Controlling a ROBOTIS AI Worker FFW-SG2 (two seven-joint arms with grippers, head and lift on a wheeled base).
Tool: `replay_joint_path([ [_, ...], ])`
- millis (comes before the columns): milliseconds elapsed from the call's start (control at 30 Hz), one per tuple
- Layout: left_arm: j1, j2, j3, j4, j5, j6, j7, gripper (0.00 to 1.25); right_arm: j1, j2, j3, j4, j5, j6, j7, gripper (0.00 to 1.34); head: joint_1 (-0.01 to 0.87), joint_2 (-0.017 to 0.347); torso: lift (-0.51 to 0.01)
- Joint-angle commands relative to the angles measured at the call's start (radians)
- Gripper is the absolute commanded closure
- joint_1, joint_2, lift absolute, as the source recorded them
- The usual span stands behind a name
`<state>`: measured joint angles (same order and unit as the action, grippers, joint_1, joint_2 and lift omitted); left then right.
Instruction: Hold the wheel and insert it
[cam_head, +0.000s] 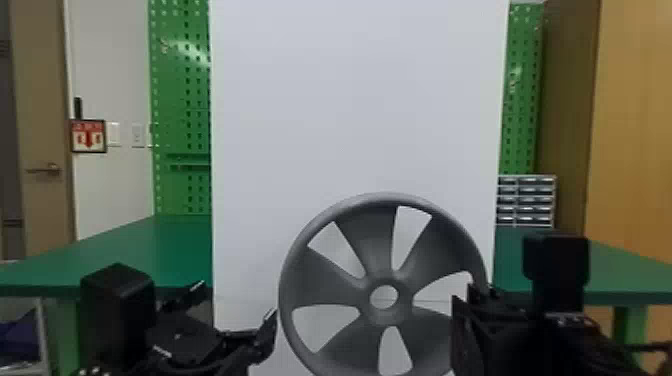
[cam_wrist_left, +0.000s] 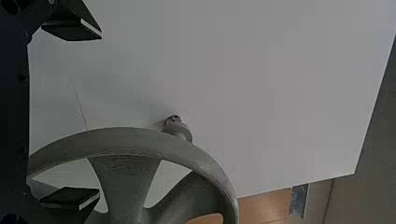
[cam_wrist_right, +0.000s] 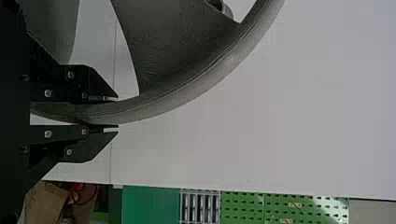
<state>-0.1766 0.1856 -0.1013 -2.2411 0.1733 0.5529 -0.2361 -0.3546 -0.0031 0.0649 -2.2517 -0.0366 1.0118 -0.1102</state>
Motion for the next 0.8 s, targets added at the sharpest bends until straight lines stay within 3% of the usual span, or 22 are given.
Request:
replay_joint_path([
  [0, 0.0, 0.0, 0.0, 0.0, 0.0, -0.001, 0.0, 0.1, -0.015, 0.0, 0.003, -0.002, 0.0, 0.002, 0.0, 1.15, 0.097, 0.015, -0.442],
  [767, 0.002, 0.002, -0.005, 0.0, -0.006, -0.005, 0.003, 0.1, -0.081, -0.005, 0.013, -0.002, 0.0, 0.027, 0.0, 1.15, 0.097, 0.015, -0.442],
])
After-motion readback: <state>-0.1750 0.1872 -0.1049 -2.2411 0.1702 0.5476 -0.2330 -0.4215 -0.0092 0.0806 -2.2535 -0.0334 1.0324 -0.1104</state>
